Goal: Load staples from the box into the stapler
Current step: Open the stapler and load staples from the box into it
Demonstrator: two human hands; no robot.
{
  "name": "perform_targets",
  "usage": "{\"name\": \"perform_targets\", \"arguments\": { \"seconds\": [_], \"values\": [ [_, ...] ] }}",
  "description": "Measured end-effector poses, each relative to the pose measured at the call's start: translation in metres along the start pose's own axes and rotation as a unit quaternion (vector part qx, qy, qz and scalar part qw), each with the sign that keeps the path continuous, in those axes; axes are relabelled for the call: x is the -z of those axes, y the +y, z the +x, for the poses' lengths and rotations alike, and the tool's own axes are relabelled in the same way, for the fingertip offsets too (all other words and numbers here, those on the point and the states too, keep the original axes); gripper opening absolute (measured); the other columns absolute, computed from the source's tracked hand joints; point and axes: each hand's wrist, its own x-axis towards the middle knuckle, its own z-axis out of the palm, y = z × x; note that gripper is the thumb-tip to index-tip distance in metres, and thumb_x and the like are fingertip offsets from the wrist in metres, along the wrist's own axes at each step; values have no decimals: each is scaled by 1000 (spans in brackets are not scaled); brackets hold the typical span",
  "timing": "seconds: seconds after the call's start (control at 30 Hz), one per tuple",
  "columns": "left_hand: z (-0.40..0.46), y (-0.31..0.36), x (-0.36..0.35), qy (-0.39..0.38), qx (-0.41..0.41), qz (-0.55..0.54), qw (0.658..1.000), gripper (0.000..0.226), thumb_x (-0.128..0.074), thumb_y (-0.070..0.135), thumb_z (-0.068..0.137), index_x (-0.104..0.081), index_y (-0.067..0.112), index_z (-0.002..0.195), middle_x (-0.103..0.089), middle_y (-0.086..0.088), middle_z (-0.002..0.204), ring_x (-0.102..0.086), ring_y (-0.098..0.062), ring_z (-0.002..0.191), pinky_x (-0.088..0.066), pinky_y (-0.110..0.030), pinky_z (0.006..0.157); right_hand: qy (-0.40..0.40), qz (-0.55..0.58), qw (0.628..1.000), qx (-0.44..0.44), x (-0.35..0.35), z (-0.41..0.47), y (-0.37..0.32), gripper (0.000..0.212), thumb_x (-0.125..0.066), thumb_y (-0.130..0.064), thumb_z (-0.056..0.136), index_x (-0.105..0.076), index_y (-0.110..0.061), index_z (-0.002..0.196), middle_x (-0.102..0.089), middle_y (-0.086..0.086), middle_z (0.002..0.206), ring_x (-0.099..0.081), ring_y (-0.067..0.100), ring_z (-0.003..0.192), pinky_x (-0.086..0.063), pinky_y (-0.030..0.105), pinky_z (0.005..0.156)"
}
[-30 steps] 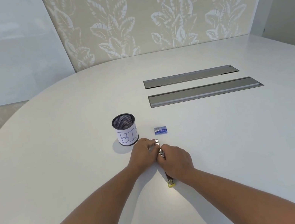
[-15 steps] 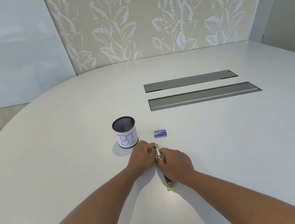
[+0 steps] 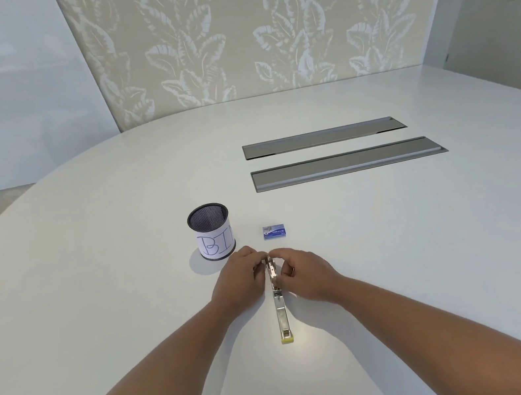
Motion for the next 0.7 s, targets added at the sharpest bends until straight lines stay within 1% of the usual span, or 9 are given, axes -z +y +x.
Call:
{"name": "perform_targets", "arguments": {
  "seconds": [0.07, 0.17, 0.3, 0.43, 0.5, 0.57, 0.7],
  "values": [
    [-1, 0, 0, 1, 10, -8, 1000, 29, -50, 19, 90, -71, 28, 106, -60, 10, 93, -58, -11, 89, -48, -28, 75, 0, 3, 1000, 2, -1, 1, 1, 48, -64, -32, 88, -55, -42, 135, -71, -9, 84, -64, 8, 84, -50, 31, 78],
    [-1, -1, -1, 0, 13, -10, 1000, 31, -46, 24, 89, -71, 30, 106, -61, 10, 93, -59, -10, 89, -49, -28, 76, -1, 1, 1000, 4, -1, 2, 2, 44, -64, -33, 90, -57, -44, 131, -70, -10, 82, -62, 6, 79, -46, 26, 71],
    [-1, 0, 0, 2, 10, -6, 1000, 30, -48, 20, 89, -72, 29, 105, -60, 10, 92, -58, -10, 88, -47, -27, 74, -7, -1, 1000, 0, -1, 4, 1, 41, -64, -33, 90, -58, -42, 130, -70, -10, 84, -62, 6, 81, -46, 27, 72],
    [-1, 2, 0, 0, 5, 12, 1000, 29, -47, 19, 88, -72, 28, 101, -58, 8, 88, -58, -14, 86, -49, -32, 73, -5, -4, 1000, -10, -1, 5, 0, 34, -62, -30, 89, -60, -40, 121, -71, -14, 84, -62, 6, 82, -47, 29, 75],
    [-1, 4, 0, 0, 14, 24, 1000, 30, -47, 21, 88, -72, 29, 102, -60, 9, 92, -59, -15, 91, -51, -36, 74, 1, -8, 1000, -13, -2, 5, -1, 28, -60, -30, 87, -60, -40, 113, -70, -15, 82, -61, 3, 78, -48, 30, 74],
    [-1, 5, -1, 0, 20, 32, 999, 30, -47, 22, 89, -72, 30, 104, -61, 10, 96, -59, -16, 95, -53, -37, 75, 7, -12, 1000, -15, -4, 4, -1, 23, -60, -31, 87, -60, -41, 107, -70, -17, 81, -58, -2, 71, -45, 28, 68],
    [-2, 5, -1, 0, 24, 35, 999, 29, -48, 20, 89, -72, 27, 104, -63, 8, 98, -59, -19, 95, -53, -41, 77, 28, -7, 1000, -13, -9, 1, -1, 20, -60, -32, 85, -58, -42, 102, -65, -24, 78, -55, -5, 66, -41, 26, 65]
  ]
}}
